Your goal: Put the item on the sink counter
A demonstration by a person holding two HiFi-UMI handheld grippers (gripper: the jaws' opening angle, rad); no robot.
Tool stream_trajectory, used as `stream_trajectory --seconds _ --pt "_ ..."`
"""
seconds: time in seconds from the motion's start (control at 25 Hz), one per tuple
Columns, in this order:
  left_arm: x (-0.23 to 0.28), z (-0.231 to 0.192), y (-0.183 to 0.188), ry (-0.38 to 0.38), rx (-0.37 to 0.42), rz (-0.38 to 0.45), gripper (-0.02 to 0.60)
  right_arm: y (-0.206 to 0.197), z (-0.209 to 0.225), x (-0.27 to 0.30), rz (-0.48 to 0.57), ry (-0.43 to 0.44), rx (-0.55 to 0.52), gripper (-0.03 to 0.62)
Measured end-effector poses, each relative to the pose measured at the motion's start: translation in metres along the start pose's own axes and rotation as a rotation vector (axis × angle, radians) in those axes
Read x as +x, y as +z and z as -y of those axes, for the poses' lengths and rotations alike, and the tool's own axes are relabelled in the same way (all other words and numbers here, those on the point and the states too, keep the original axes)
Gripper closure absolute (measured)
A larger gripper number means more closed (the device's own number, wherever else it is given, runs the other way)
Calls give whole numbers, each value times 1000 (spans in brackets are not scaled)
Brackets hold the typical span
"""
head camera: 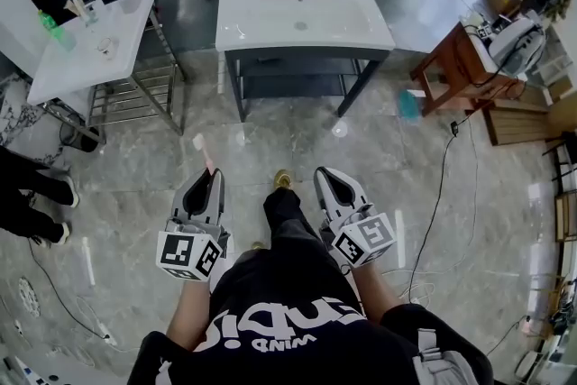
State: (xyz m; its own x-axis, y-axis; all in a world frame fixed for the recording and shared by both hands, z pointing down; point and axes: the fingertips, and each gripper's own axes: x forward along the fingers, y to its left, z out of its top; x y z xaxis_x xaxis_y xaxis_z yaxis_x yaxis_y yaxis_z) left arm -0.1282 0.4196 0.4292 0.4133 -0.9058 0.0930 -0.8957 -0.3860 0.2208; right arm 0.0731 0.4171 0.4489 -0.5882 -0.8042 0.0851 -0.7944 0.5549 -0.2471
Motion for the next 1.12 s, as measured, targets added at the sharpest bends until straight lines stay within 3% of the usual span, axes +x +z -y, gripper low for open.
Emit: stream_trajectory --seconds 0.28,0.72,1.12 --pt "59 -34 10 0 -3 -8 525 3 38 59 -14 -17 17 576" --pt "175 -70 42 2 -15 -24 525 51 108 151 -2 0 -4 576" --pt "264 -85 64 56 -7 -15 525 84 175 212 14 52 17 576"
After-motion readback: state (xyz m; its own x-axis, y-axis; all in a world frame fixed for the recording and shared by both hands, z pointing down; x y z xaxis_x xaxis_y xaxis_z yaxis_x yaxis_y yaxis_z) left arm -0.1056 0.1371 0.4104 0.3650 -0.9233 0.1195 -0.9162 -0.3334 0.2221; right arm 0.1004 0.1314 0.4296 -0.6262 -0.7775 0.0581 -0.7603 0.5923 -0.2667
